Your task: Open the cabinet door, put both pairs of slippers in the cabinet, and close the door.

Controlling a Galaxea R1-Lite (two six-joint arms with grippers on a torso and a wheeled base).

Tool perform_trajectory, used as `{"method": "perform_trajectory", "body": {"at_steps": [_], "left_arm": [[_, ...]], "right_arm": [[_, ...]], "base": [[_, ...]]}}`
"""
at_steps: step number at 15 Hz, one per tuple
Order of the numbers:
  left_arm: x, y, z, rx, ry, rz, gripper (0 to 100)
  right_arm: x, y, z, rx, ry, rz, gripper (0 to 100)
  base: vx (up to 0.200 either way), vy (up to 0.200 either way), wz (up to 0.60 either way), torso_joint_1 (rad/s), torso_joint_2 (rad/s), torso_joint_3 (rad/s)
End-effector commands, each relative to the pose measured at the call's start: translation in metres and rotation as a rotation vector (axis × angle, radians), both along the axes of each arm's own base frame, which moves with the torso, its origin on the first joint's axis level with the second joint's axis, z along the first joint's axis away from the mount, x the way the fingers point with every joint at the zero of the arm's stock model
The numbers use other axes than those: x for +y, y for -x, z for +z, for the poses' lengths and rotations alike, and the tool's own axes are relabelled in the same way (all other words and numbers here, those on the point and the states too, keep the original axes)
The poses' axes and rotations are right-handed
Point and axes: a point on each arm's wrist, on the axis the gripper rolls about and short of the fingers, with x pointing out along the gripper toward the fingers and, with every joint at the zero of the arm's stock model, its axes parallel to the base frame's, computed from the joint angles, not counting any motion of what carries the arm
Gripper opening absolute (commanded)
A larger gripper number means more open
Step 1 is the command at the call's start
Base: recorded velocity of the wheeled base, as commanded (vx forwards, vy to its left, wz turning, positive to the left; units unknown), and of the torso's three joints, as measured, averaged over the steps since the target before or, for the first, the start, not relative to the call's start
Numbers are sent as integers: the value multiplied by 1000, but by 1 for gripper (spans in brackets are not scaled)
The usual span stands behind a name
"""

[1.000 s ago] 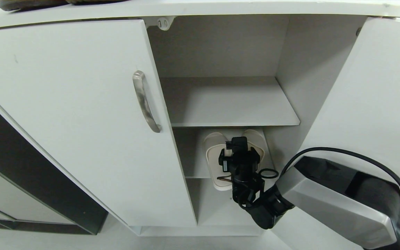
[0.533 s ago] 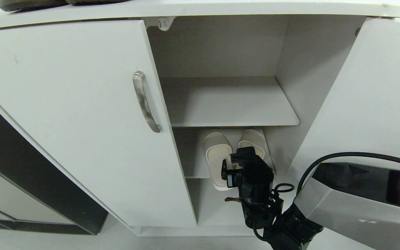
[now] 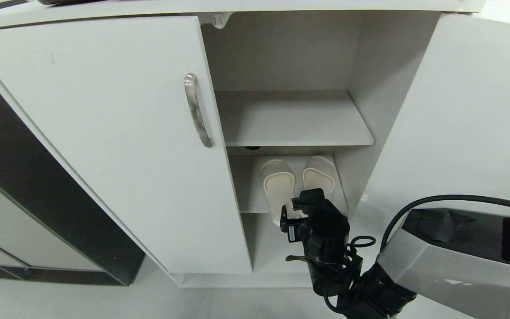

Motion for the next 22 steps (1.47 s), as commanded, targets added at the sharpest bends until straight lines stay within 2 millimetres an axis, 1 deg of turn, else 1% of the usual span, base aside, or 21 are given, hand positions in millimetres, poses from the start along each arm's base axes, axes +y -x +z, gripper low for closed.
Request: {"method": "perform_trajectory", "body": {"at_steps": [1, 2, 9, 13, 17, 18, 20, 22], "left_arm": [[0, 0, 0, 1, 0, 0, 0], [0, 0, 0, 1, 0, 2, 0], [0, 0, 0, 1, 0, 0, 0], [0, 0, 0, 1, 0, 0, 0], [0, 0, 0, 1, 0, 0, 0], [0, 0, 0, 1, 0, 0, 0], [0, 0, 0, 1, 0, -1, 0], [0, 0, 0, 1, 0, -1, 0]], "right_arm": [[0, 0, 1, -3, -3, 0, 100], [0, 0, 1, -2, -2, 0, 100], [-4, 4, 1, -17, -10, 0, 100], [-3, 8, 8, -34, -14, 8, 100], [-8, 9, 5, -19, 4, 15, 100], [-11, 14, 3, -8, 18, 75, 100], [-21, 32, 6, 21, 45, 209, 100], [-31, 44, 12, 36, 57, 291, 100]], "base": [[-200, 0, 0, 2, 7, -2], [-200, 0, 0, -2, 7, 2], [0, 0, 0, 0, 0, 0], [0, 0, 0, 0, 0, 0], [0, 0, 0, 1, 4, 155], [0, 0, 0, -2, 2, 193], [0, 0, 0, 5, 7, 198], [0, 0, 0, 0, 0, 198]]}}
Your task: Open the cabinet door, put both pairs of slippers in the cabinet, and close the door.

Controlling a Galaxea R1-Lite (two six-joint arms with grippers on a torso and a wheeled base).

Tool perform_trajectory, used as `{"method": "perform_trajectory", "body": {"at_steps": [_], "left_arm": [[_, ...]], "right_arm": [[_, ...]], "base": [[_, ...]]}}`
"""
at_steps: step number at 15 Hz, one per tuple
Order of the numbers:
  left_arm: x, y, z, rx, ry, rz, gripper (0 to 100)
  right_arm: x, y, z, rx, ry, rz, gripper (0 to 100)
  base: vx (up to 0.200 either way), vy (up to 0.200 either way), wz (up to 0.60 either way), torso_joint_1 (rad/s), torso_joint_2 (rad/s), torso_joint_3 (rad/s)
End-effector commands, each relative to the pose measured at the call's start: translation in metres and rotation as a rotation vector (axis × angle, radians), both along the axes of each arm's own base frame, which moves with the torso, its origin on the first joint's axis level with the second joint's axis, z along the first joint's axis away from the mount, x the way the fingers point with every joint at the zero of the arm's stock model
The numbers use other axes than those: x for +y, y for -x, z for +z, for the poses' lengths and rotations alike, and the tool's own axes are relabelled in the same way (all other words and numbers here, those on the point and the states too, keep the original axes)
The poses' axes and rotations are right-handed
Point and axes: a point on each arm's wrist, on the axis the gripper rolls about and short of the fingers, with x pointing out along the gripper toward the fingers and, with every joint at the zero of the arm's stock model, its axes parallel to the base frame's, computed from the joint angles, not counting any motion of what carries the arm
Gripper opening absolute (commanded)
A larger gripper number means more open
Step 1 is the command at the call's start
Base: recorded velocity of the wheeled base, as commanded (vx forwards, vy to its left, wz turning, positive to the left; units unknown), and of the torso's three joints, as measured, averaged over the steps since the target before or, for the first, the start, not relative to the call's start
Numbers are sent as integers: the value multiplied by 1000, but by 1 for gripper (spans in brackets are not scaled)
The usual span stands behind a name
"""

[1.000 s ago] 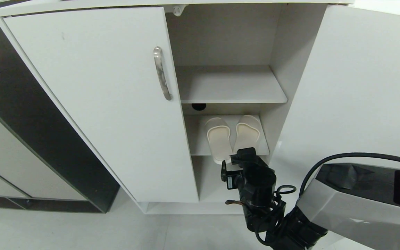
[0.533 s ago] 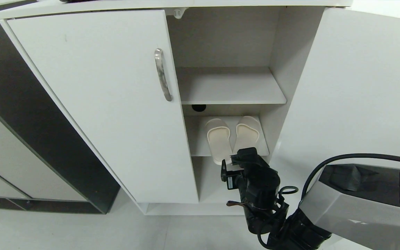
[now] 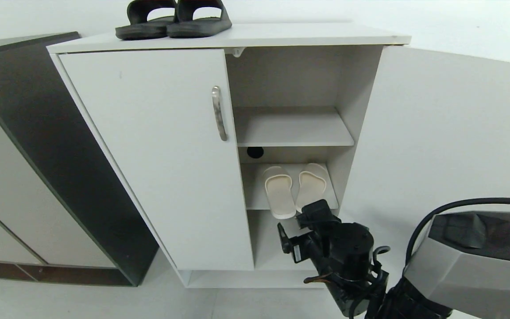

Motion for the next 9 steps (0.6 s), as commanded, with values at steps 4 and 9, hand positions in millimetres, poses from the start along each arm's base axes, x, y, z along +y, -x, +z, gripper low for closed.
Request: {"method": "perform_trajectory", "body": {"at_steps": [4, 9], "left_arm": [[0, 0, 0, 1, 0, 2, 0], [0, 0, 0, 1, 0, 2, 0]], "right_arm": [[-26, 37, 14, 39, 29, 142, 100], [-25, 37, 5, 63, 49, 175, 100]], "base": [[0, 0, 0, 4, 2, 179], [0, 0, 0, 0, 0, 0]]}}
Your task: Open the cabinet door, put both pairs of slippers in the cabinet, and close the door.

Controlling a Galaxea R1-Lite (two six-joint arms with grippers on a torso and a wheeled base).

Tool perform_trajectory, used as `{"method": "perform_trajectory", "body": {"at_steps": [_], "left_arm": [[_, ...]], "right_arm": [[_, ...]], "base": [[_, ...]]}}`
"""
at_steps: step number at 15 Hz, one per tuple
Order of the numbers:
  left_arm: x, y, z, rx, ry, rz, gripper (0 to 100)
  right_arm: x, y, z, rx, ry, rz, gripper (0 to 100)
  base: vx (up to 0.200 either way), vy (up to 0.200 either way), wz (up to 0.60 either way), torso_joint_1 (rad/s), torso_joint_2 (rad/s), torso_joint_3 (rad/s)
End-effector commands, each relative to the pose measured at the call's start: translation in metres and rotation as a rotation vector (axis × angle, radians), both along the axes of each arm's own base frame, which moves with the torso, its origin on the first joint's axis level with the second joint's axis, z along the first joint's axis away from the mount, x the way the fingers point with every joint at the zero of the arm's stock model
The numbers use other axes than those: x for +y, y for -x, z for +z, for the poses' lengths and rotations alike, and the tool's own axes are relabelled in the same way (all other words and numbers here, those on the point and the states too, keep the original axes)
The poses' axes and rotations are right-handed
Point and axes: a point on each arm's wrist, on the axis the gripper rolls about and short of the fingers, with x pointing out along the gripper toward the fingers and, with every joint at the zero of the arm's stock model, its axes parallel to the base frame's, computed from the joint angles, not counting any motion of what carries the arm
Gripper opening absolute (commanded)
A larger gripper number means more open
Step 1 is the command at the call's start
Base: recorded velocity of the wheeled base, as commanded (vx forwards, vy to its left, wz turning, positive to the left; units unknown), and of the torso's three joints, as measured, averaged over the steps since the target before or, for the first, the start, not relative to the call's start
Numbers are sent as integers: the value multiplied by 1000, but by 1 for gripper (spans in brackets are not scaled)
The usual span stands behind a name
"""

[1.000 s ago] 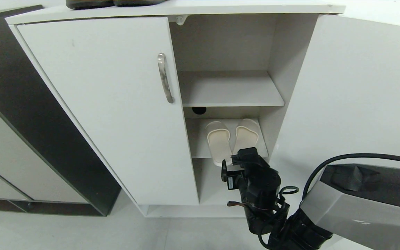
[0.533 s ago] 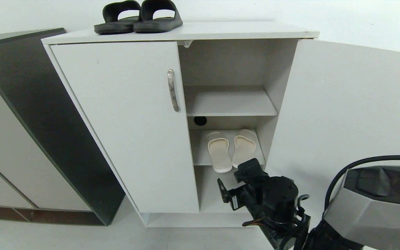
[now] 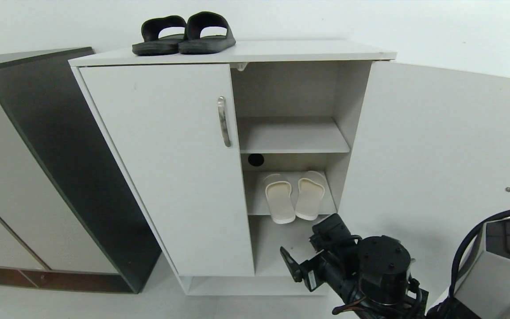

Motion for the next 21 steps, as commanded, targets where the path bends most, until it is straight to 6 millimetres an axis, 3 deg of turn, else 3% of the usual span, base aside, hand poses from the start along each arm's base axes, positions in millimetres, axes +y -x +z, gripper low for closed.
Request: {"method": "perform_trajectory", "body": {"at_steps": [1, 21], "left_arm": [[0, 0, 0, 2, 0, 1, 0], [0, 0, 0, 2, 1, 1, 0]], "right_arm": [[0, 0, -4, 8, 11, 1, 100], [-6, -5, -10, 23, 27, -16, 100]], "base": [[0, 0, 0, 0, 0, 0], [0, 190, 0, 3, 2, 4]]}}
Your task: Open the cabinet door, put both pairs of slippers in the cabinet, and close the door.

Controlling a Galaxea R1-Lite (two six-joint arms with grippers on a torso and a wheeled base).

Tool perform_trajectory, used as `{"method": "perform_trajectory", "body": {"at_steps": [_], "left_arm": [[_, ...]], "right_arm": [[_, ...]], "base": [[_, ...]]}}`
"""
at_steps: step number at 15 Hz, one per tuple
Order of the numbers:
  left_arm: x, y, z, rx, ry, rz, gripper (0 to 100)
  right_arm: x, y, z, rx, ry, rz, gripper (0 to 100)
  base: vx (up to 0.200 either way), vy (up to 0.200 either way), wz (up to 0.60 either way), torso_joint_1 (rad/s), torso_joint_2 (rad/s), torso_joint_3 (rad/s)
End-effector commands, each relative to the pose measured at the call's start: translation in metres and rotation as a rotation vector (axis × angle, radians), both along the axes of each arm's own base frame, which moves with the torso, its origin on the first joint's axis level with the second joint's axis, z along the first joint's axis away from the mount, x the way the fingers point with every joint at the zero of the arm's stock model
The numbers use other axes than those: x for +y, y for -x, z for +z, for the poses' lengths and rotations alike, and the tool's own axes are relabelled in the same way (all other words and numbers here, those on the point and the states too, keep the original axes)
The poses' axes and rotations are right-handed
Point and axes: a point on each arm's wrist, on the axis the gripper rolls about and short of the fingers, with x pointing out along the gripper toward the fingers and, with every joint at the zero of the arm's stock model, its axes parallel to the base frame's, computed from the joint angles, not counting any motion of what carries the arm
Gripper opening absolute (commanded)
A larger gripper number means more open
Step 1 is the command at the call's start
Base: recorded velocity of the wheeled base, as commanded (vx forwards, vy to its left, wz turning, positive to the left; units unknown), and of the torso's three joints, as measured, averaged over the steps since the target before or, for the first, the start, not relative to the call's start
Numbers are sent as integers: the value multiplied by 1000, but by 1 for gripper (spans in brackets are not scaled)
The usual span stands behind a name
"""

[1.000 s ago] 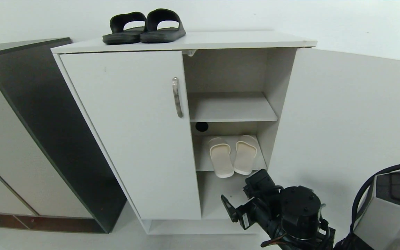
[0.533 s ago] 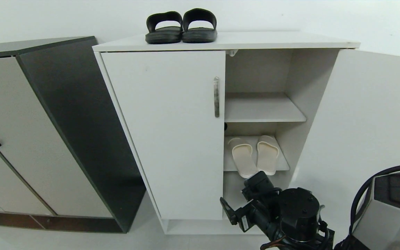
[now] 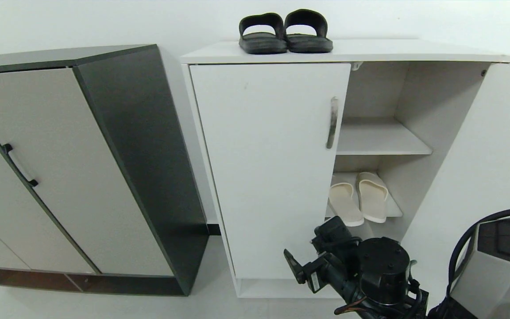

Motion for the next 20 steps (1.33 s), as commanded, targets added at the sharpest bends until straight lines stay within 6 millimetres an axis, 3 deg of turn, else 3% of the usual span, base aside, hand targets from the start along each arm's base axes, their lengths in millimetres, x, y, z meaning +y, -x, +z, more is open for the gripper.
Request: {"method": "perform_trajectory", "body": {"at_steps": [1, 20], "left_arm": [[0, 0, 0, 2, 0, 0, 0], [0, 0, 0, 2, 4, 0, 0]], "right_arm": [[-1, -2, -1, 4, 2, 10, 100], [-2, -2, -15, -10, 14, 55, 100]], "base": [[0, 200, 0, 2, 2, -2], [0, 0, 0, 0, 0, 0]]}}
